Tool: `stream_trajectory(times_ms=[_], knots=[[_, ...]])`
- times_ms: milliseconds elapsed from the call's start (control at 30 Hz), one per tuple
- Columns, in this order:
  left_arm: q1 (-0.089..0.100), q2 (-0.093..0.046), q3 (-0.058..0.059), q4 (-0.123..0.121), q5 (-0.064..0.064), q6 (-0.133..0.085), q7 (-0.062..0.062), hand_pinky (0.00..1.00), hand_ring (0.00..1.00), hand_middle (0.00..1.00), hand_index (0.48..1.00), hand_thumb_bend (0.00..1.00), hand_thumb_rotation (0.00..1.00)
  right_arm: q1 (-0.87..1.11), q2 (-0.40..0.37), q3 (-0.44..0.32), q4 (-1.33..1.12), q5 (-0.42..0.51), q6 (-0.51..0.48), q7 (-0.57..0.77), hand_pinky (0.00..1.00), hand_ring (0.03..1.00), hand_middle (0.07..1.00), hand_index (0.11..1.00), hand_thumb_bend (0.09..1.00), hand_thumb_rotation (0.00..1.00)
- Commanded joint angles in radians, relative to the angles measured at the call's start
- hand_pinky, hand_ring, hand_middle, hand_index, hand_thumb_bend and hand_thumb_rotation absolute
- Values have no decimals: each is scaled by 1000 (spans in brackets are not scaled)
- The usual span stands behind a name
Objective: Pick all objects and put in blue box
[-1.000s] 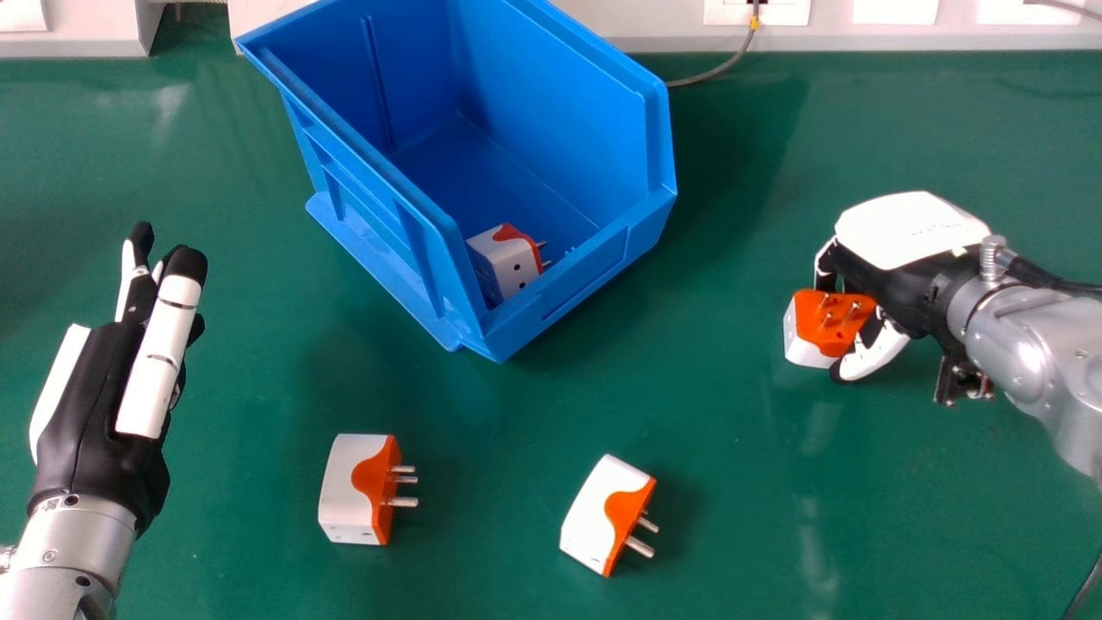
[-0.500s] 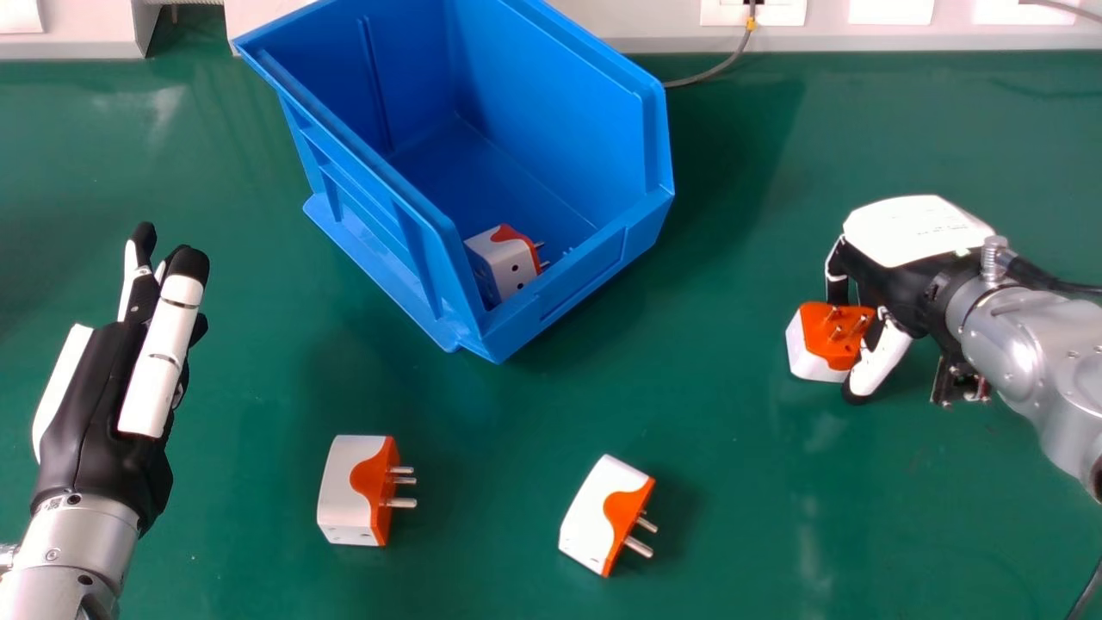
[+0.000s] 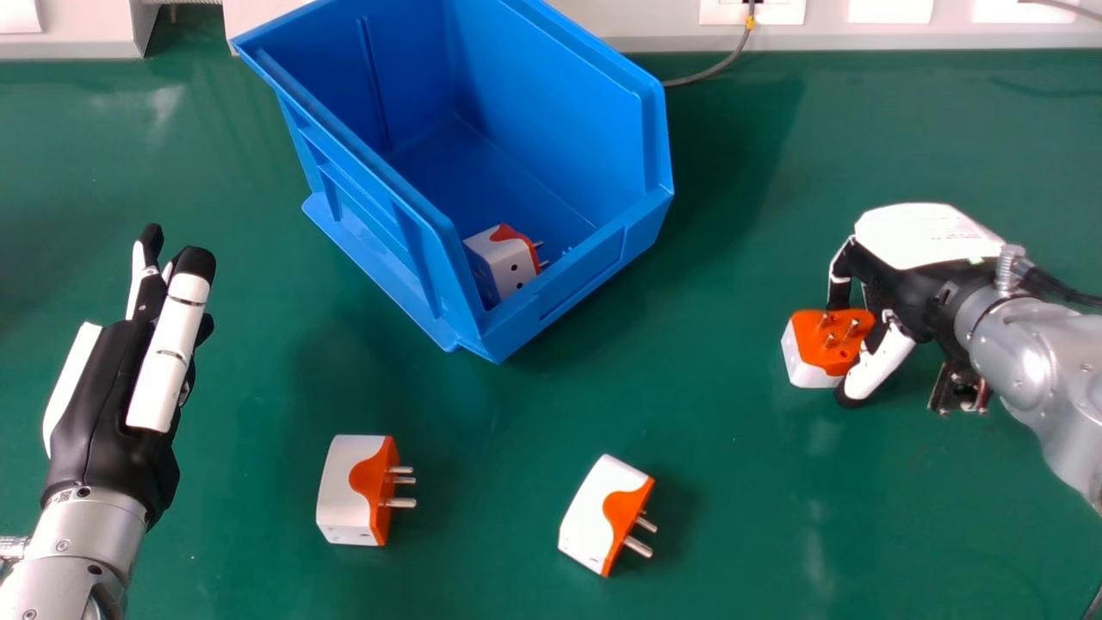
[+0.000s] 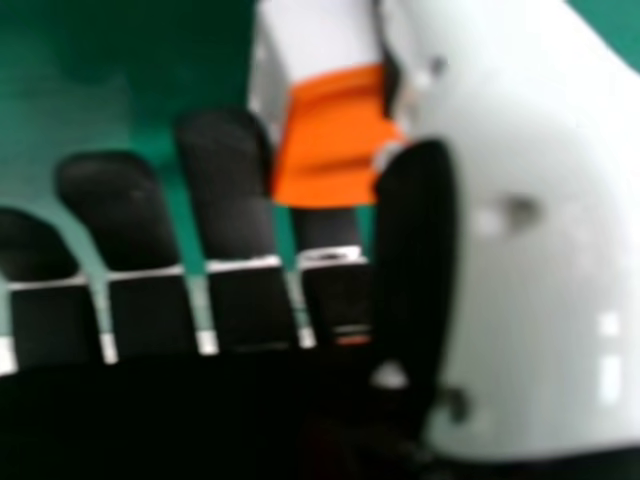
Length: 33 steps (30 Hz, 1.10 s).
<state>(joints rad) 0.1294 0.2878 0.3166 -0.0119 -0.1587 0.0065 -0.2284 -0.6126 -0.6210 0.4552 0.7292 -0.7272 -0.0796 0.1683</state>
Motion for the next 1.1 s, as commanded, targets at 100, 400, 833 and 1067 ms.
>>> stream_trajectory(times_ms=[100, 400, 833, 1067], knots=[[-25, 11, -6, 15, 8, -41, -1, 995, 1000, 1000, 1000, 536, 932, 99, -49, -114, -236, 63, 40, 12, 77, 134, 204, 469, 487, 154], [-69, 26, -15, 81, 9, -73, -11, 999, 1000, 1000, 1000, 540, 934, 313, -76, -281, -618, 135, 73, 46, 71, 121, 189, 469, 488, 153], [-141, 41, -27, 197, 21, -118, -16, 1000, 1000, 1000, 1000, 569, 938, 462, -59, -408, -971, 178, 124, 132, 87, 132, 187, 469, 488, 154], [-161, 44, -38, 224, 33, -135, -8, 1000, 1000, 1000, 1000, 571, 940, 459, 1, -409, -1078, 203, 127, 128, 80, 124, 175, 469, 488, 155]])
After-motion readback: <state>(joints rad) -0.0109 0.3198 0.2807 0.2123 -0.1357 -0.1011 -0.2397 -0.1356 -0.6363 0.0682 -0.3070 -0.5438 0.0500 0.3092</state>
